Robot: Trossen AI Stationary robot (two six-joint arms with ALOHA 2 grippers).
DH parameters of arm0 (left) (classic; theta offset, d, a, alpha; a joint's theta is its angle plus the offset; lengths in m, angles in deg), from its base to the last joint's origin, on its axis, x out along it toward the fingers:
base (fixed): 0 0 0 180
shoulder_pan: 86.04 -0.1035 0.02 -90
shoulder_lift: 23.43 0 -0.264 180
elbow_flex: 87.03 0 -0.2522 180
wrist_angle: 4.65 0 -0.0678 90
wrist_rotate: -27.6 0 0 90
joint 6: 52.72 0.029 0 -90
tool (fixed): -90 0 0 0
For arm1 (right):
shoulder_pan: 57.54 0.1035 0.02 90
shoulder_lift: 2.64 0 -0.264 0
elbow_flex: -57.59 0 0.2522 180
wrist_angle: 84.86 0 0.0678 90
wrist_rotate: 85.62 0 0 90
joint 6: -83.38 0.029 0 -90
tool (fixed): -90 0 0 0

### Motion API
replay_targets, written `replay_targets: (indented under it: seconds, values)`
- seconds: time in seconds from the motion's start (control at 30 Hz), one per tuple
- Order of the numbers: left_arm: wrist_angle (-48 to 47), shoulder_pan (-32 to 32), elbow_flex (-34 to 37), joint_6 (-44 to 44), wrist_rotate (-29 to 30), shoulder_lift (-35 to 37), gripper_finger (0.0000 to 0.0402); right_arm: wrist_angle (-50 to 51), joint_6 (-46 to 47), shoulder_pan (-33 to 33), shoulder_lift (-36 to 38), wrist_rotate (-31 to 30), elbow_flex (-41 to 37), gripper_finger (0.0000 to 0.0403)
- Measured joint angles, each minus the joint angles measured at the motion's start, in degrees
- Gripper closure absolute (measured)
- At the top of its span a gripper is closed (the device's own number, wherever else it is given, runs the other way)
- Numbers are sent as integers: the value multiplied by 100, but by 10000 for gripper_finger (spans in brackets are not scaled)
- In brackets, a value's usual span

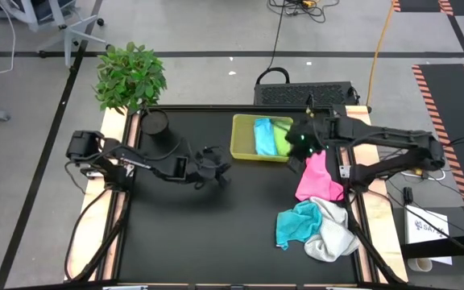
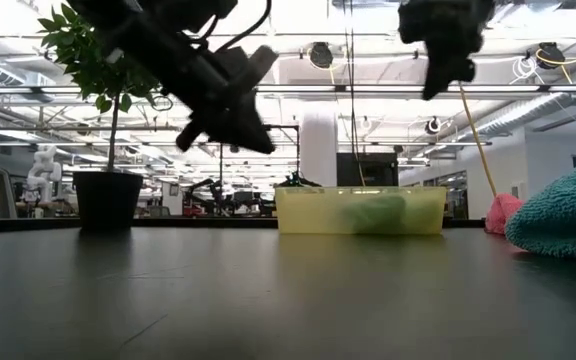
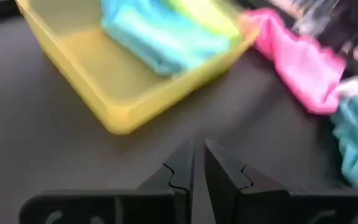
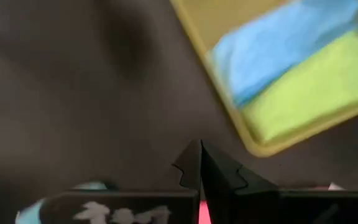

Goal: Fold microfiber towels
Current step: Fold the blue microfiber cloth

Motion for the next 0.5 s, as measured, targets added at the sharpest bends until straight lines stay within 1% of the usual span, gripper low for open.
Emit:
replay_targets:
  seconds: [0.23, 0.4, 0.5]
  values:
    - [-971, 577, 4, -723, 137, -13, 366, 848, 884, 1236, -286, -1, -4, 403]
    - [-975, 917, 4, -1163, 249, -13, 366, 1205, 1855, 2109, -544, 17, -7, 403]
    - [-972, 1031, 4, -1278, 404, -13, 366, 1231, 2539, 2642, -656, 150, -7, 403]
